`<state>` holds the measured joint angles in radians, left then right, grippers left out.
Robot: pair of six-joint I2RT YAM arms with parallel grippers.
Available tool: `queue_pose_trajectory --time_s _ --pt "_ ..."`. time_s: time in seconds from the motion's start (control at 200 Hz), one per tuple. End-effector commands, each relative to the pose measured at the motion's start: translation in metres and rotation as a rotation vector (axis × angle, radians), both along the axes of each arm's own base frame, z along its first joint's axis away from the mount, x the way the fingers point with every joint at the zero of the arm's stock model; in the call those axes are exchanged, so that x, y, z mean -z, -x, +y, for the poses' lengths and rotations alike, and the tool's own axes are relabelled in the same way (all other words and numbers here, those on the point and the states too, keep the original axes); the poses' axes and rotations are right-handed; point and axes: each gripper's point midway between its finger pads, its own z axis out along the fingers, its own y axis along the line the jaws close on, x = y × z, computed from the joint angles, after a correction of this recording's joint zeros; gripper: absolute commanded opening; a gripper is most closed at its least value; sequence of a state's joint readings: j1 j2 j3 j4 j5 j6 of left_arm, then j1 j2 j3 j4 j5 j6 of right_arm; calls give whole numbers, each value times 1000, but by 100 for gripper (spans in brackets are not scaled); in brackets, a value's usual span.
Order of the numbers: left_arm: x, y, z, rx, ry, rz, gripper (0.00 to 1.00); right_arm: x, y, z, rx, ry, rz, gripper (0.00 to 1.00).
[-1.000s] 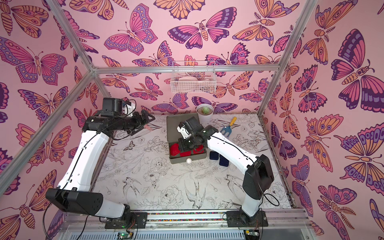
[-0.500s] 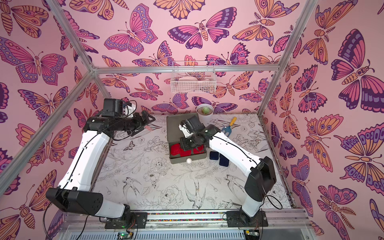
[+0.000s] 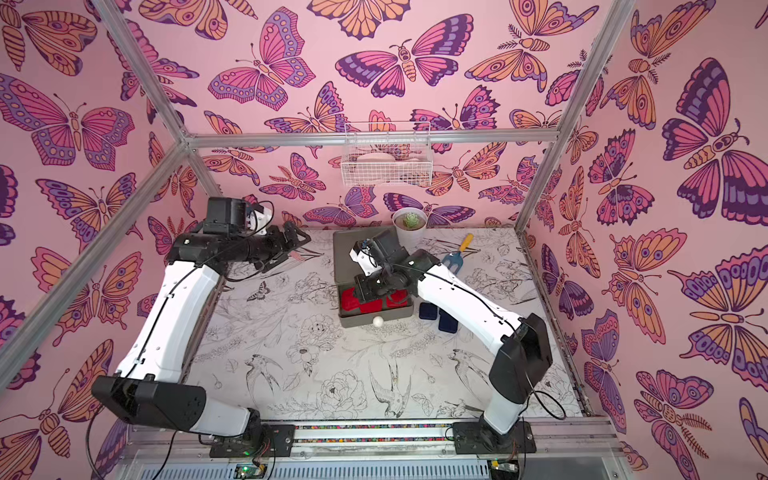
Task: Place the brooch boxes into the drawer by color
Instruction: Adjust the brooch box in the drawer.
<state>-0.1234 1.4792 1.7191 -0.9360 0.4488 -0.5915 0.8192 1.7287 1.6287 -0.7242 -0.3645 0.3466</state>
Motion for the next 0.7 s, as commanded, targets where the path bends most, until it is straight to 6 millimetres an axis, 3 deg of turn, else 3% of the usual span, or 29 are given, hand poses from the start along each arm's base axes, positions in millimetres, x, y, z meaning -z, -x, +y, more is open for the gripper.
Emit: queue_pose_trajectory --time_s 0.0,0.145,0.321,0.476,0.696 --pt "-3 5 3 4 -5 -20 100 8 5 6 -24 22 37 0" --pt "-2 4 3 6 -10 -19 100 24 4 0 -14 86 44 0" --pt "1 3 2 9 -5 -8 100 29 -16 -8 43 165 -19 0" --pt "0 3 1 13 -5 -11 100 14 -28 -1 38 146 -81 1" --pt "0 3 2 11 -8 -14 100 -29 -17 6 -13 19 -132 25"
